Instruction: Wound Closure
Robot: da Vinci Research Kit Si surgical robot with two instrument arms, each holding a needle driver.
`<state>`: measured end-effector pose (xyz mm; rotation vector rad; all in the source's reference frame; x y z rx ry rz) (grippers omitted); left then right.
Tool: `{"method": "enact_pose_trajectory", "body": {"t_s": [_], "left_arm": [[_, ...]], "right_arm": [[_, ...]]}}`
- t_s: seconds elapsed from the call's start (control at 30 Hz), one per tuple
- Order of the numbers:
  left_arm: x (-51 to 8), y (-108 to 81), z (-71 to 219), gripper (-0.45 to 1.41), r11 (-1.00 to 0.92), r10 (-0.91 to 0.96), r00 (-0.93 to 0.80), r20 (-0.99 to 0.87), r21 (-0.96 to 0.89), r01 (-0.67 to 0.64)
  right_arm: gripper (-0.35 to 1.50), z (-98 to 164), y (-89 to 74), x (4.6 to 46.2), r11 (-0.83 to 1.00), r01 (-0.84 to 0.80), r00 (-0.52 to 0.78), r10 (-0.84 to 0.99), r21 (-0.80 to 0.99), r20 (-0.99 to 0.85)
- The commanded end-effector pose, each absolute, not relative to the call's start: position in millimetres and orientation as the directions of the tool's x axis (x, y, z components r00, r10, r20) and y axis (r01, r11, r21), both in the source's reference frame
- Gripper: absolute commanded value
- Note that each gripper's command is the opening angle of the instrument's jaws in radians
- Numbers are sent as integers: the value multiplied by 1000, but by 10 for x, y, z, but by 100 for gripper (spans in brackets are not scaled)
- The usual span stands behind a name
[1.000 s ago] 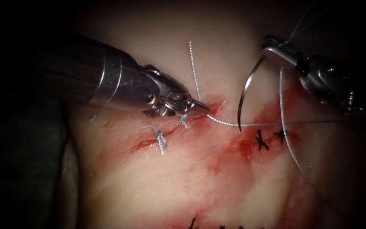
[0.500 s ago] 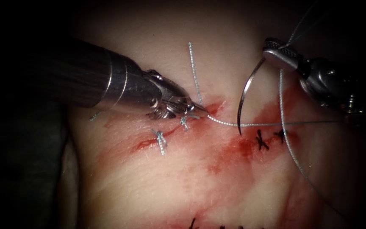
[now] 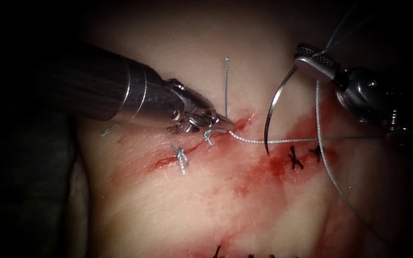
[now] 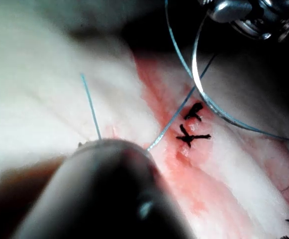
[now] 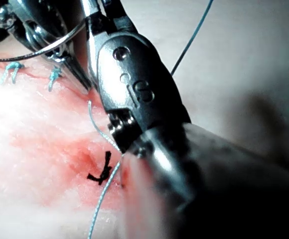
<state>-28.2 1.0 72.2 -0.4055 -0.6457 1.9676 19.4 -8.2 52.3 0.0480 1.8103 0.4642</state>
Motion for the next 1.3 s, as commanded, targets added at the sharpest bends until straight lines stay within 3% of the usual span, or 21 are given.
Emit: {"method": "enact_pose_trajectory", "body": {"t_s": [0.03,0.6,0.87,1.3], "left_arm": [[-286,8,729,-45,-374,884,-467,1,-598,-709],[-288,16,720,-45,-404,848,-527,62,-568,-717],[-305,18,717,-45,-487,786,-590,184,-405,-774],[-297,10,729,-45,-467,758,-604,246,-441,-766]], "right_arm": [[-35,525,-82,204,920,-204,-296,268,335,-917],[-35,523,-80,206,917,-204,-297,275,342,-914],[-35,518,-75,206,916,-200,-299,282,348,-912],[-35,514,-66,206,914,-196,-302,288,355,-909]]}}
